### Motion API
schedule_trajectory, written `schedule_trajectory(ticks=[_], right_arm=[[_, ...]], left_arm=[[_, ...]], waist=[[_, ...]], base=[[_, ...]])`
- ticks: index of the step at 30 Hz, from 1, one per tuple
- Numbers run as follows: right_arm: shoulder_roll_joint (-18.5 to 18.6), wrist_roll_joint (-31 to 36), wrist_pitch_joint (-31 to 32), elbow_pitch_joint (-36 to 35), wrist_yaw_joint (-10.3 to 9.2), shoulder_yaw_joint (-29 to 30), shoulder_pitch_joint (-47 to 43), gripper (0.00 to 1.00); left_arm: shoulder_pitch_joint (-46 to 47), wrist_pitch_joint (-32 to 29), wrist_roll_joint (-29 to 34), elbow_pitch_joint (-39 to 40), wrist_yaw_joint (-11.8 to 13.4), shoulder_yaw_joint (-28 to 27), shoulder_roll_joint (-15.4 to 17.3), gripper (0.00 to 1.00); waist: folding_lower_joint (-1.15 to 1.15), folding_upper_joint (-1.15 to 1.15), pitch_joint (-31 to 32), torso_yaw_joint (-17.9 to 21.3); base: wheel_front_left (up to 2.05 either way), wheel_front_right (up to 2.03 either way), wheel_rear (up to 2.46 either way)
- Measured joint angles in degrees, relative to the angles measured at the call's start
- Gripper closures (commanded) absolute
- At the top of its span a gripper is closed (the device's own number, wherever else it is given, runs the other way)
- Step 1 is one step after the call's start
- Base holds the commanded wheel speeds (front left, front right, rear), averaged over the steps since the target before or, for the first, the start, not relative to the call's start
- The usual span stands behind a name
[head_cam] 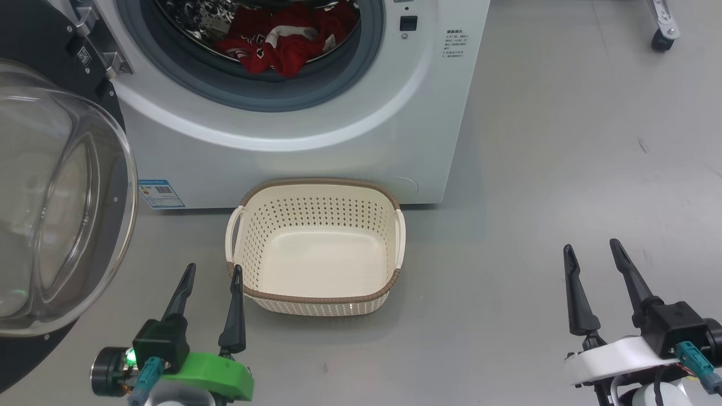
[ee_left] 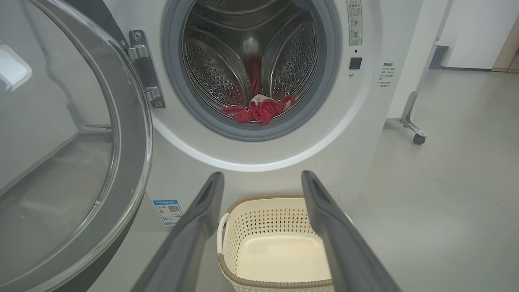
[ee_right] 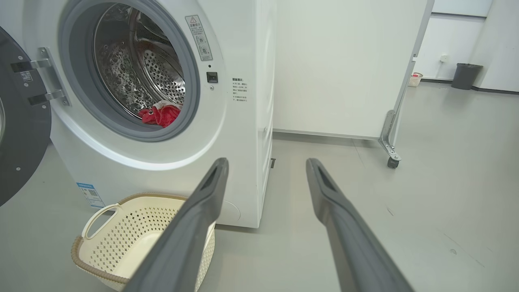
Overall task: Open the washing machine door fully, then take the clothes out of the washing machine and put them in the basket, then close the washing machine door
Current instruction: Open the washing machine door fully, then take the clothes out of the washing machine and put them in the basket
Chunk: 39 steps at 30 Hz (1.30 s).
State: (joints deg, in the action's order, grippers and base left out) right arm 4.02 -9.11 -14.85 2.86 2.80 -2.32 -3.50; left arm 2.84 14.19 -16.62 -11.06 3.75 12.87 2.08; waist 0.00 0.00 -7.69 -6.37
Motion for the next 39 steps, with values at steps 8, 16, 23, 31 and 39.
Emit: schedule_trajectory(ticks=[8, 16, 23, 31, 39], right_arm=[[-0.2, 0.0, 0.0, -0.3, 0.01, -0.1, -0.9, 0.0], [-0.4, 0.0, 0.0, -0.3, 0.01, -0.1, -1.7, 0.0], [-0.4, 0.0, 0.0, -0.3, 0.01, 0.0, -1.8, 0.0], [-0.5, 0.0, 0.0, -0.4, 0.01, 0.1, -1.9, 0.0], [-0.5, 0.0, 0.0, -0.7, 0.01, 0.2, -2.0, 0.0]], left_arm=[[-0.8, -0.1, 0.4, 0.2, 0.5, 0.2, 0.1, 0.0], [-0.8, -0.5, 0.6, 0.2, 0.5, 1.1, 0.1, 0.0], [-0.8, -0.5, 0.6, 0.4, 0.5, 1.4, 0.1, 0.0], [-0.8, -0.5, 0.6, 1.0, 0.5, 1.5, 0.1, 0.0], [-0.8, -0.5, 1.0, 1.7, 0.5, 2.1, 0.1, 0.0]], waist=[[0.0, 0.0, 0.5, -0.2], [0.0, 0.0, 1.0, -0.1], [0.0, 0.0, 1.6, 0.1], [0.0, 0.0, 1.8, 0.0], [0.0, 0.0, 1.7, -0.1]], base=[[0.0, 0.0, 0.0], [0.0, 0.0, 0.0], [0.0, 0.0, 0.0], [0.0, 0.0, 0.0], [0.21, -0.21, 0.0]])
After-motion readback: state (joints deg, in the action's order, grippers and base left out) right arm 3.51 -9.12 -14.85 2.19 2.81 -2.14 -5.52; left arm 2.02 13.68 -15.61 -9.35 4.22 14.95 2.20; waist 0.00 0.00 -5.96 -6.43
